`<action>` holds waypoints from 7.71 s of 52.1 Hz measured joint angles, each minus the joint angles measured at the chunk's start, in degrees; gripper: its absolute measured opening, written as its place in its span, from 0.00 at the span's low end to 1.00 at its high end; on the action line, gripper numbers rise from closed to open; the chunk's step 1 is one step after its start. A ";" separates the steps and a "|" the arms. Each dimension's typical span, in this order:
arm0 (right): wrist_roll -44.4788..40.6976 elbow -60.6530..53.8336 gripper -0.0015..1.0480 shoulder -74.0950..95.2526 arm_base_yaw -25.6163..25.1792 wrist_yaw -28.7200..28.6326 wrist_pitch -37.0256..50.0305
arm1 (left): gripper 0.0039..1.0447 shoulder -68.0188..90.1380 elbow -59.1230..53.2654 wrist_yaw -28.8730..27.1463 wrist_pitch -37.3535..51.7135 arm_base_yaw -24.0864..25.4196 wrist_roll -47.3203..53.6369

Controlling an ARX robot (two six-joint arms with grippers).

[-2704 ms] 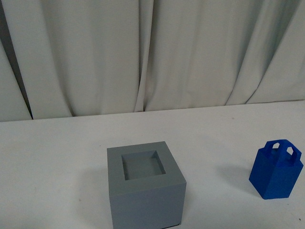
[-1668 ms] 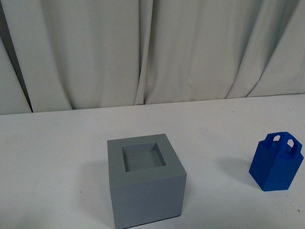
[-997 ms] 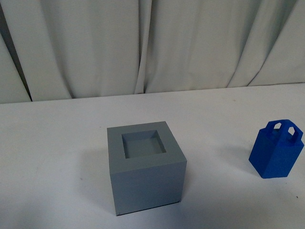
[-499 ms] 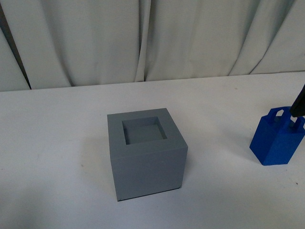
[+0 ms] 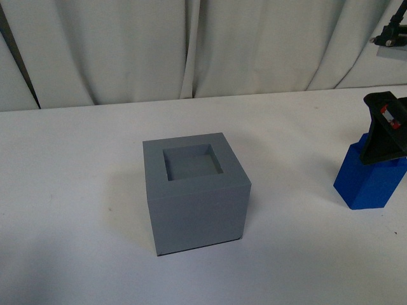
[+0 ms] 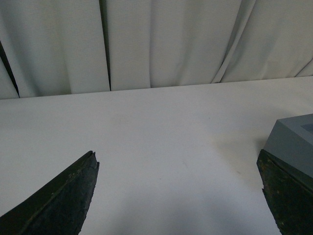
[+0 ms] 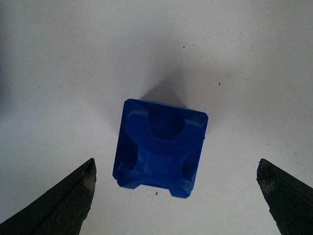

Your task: Insert blue part into gray base

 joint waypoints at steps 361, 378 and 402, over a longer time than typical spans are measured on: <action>-64.59 53.16 0.46 27.41 23.10 -18.03 -40.09 | 0.94 0.00 0.00 -0.02 0.00 0.00 0.00; -66.10 51.47 0.46 26.64 23.15 -17.22 -40.63 | 0.94 0.00 0.00 -0.02 0.00 0.00 0.00; -66.34 48.39 0.65 26.12 23.17 -17.92 -38.77 | 0.94 0.00 0.00 -0.02 0.00 0.00 0.00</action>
